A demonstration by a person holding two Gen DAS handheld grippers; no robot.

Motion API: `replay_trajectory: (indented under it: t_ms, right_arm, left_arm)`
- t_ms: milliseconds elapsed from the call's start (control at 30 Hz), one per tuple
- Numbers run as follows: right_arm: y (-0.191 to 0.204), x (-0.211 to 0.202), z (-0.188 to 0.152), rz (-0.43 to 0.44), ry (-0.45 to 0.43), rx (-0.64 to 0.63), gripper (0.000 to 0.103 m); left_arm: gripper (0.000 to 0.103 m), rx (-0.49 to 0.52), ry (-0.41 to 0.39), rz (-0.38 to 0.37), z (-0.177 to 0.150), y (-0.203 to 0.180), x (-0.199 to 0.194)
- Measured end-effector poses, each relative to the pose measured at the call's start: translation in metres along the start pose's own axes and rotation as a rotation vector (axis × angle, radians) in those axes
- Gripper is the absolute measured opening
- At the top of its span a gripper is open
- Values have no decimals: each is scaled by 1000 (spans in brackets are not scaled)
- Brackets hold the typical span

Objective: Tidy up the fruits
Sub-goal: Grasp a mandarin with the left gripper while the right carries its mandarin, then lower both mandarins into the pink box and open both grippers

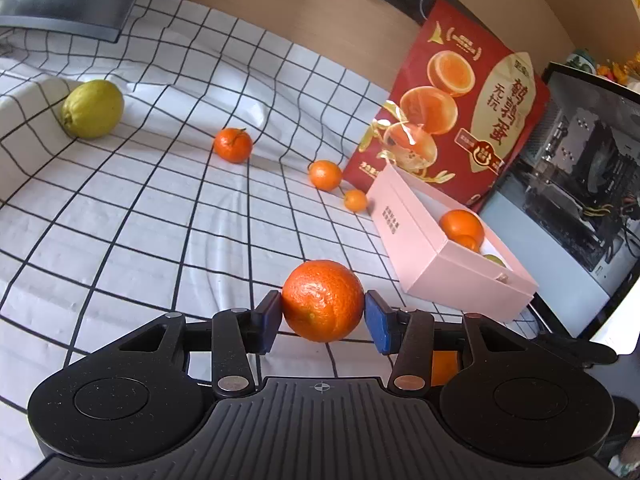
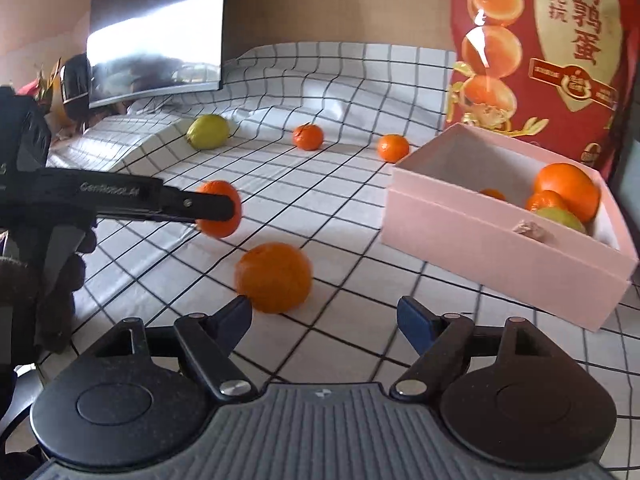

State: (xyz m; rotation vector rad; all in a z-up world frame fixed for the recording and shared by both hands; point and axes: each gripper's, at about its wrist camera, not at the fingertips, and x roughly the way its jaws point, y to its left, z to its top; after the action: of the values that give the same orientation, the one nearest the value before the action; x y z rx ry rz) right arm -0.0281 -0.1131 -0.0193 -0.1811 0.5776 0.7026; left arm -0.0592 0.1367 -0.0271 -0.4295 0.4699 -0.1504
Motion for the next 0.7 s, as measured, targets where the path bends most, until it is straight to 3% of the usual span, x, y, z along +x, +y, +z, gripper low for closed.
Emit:
replay_trajectory:
  t_ms: [100, 267, 433, 533, 700]
  right_arm:
    - [11, 11, 6, 1, 7, -38, 75]
    - [29, 22, 13, -17, 8, -108, 48]
    - [17, 9, 8, 6, 28, -82, 48]
    - [-2, -6, -1, -29, 30, -43, 48]
    - [-47, -31, -14, -148, 59, 54, 48]
  left_arm:
    - [51, -7, 3, -2, 0, 1, 0]
    - [51, -16, -4, -8, 0, 2, -1]
    - [51, -11, -7, -5, -1, -1, -1]
    - [50, 29, -5, -13, -4, -10, -3]
    - [50, 53, 106, -188, -9, -43, 7]
